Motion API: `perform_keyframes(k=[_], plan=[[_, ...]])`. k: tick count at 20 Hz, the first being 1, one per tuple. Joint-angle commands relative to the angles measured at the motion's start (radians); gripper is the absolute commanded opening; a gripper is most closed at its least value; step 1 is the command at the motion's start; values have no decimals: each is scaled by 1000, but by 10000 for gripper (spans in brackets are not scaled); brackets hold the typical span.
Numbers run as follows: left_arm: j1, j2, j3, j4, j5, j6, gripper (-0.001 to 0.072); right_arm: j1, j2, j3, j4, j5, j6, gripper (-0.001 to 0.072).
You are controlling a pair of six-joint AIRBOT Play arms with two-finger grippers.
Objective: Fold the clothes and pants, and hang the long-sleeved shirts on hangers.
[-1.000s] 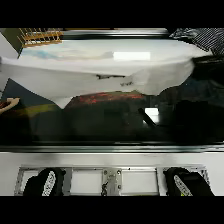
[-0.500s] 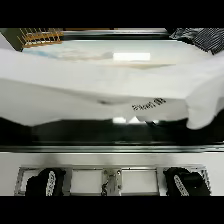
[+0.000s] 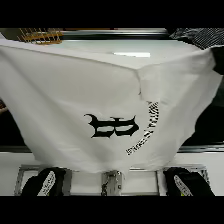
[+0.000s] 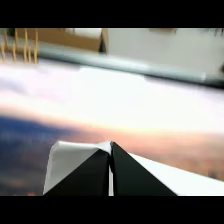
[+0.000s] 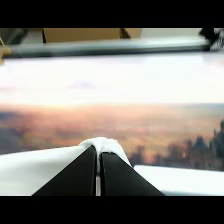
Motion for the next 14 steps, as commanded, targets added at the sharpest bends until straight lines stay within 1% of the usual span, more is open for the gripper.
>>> perform_keyframes(k=[1, 3, 4, 5, 7, 11, 12, 14], plan=[[-13, -304, 2, -4, -173, -5, 4, 2, -288, 1, 4, 171, 10, 11], [-38, -484, 2, -4, -183, -5, 4, 2, -454, 2, 5, 163, 9, 11], [-52, -561, 2, -3, -163, -4, 4, 2, -528, 2, 8, 139, -11, 11], [-64, -628, 2, -4, -129, -5, 4, 2, -599, 2, 8, 100, -29, 11], [-91, -742, 2, -5, -18, -4, 4, 1, -704, 3, 15, -15, -43, 11], [-117, -843, 2, -14, 184, -7, 4, -1, -801, 3, 15, -272, -43, 11], [-117, -848, 2, -14, 216, -24, 4, -4, -804, 3, 11, -315, -43, 11], [-106, -841, 2, -13, 264, -39, 4, -16, -797, 3, 11, -336, -42, 11]])
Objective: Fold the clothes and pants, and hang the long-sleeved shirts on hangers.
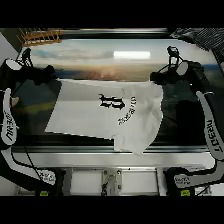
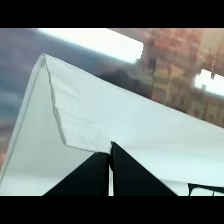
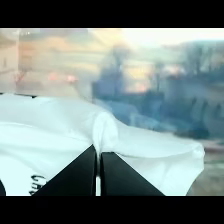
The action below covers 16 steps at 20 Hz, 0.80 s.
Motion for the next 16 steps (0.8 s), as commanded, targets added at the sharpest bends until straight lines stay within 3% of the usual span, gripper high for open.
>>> perform_keyframes(k=[1, 4, 10, 16], plan=[[14, -21, 0, 0, 113, -21, 4, -17, -21, 0, -13, -87, -3, 11], [42, 0, -6, 41, 54, -16, 4, -15, 12, -42, -68, 4, -4, 10], [43, 77, -284, 61, 92, 31, 4, 49, 109, -335, -70, 1, -1, 10], [39, 77, -449, 51, 102, 26, 5, 66, 109, -420, -58, -6, 5, 25]])
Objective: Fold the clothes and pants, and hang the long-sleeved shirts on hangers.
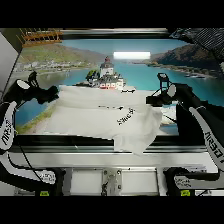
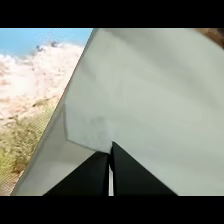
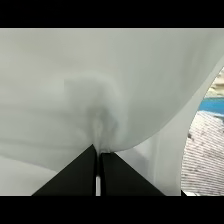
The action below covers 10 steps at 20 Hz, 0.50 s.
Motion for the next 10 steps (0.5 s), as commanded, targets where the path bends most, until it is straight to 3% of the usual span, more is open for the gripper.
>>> perform_keyframes(k=[1, 2, 3, 4, 7, 10], plan=[[-3, 5, -63, -8, -16, -2, 53, 6, 11, -34, 8, 0, 4, 30], [2, 14, -48, -7, -37, -2, 331, 4, 27, -32, 6, 7, 3, 166], [11, 38, -32, -6, -55, -2, 485, -3, 55, -26, 5, 21, 3, 385], [26, 74, -16, -5, -70, -2, 493, -16, 103, -26, 3, 40, 3, 481], [98, 251, -72, 94, -82, -10, 493, -68, 285, -32, -3, 127, 3, 481], [203, 400, -275, 210, -135, -55, 492, -83, 459, -57, -3, 148, 3, 481]])
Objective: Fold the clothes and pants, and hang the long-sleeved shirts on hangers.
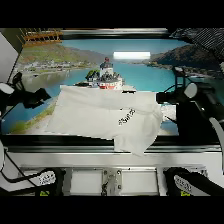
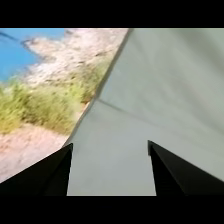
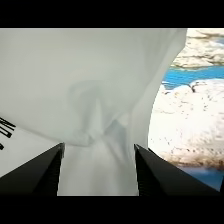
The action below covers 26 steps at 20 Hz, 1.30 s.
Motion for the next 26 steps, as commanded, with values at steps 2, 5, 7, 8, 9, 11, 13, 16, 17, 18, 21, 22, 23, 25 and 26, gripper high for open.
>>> perform_keyframes(k=[2, 5, 7, 8, 9, 11, 13, 16, 17, 18, 21, 22, 23, 25, 26], plan=[[155, 199, -298, 92, -37, -35, 492, -17, 226, -34, 2, 37, 0, 480], [226, 254, -489, -4, 34, -37, 492, -17, 272, -42, 6, 37, 0, 480], [225, 251, -555, -87, 90, -10, 492, -17, 276, -43, 10, 37, 0, 480], [213, 241, -571, -134, 114, 14, 492, -17, 275, -43, 11, 37, 0, 480], [193, 224, -579, -173, 137, 23, 492, -18, 275, -43, 12, 37, 0, 480], [144, 180, -568, -222, 167, 22, 492, -18, 275, -43, 17, 38, 0, 480], [92, 130, -532, -255, 174, 19, 491, -18, 275, -43, 17, 40, 1, 480], [26, 71, -470, -254, 164, 13, 221, -18, 276, -45, 16, 61, 0, 480], [10, 65, -458, -253, 153, 11, 159, -20, 276, -47, 8, 89, 0, 481], [0, 73, -451, -235, 138, 14, 9, -29, 276, -51, 1, 134, -8, 481], [-6, 153, -451, -126, 82, 15, 4, -110, 300, -163, 8, 272, -29, 482], [-6, 183, -451, -76, 48, 15, 4, -143, 314, -233, 25, 301, -23, 488], [-6, 212, -451, -34, 14, 15, 4, -176, 323, -319, 66, 316, -18, 489], [-7, 256, -451, -4, -19, 15, 4, -216, 324, -484, 209, 306, -28, 488], [-7, 271, -451, -2, -24, 15, 4, -212, 324, -562, 281, 274, -34, 488]])
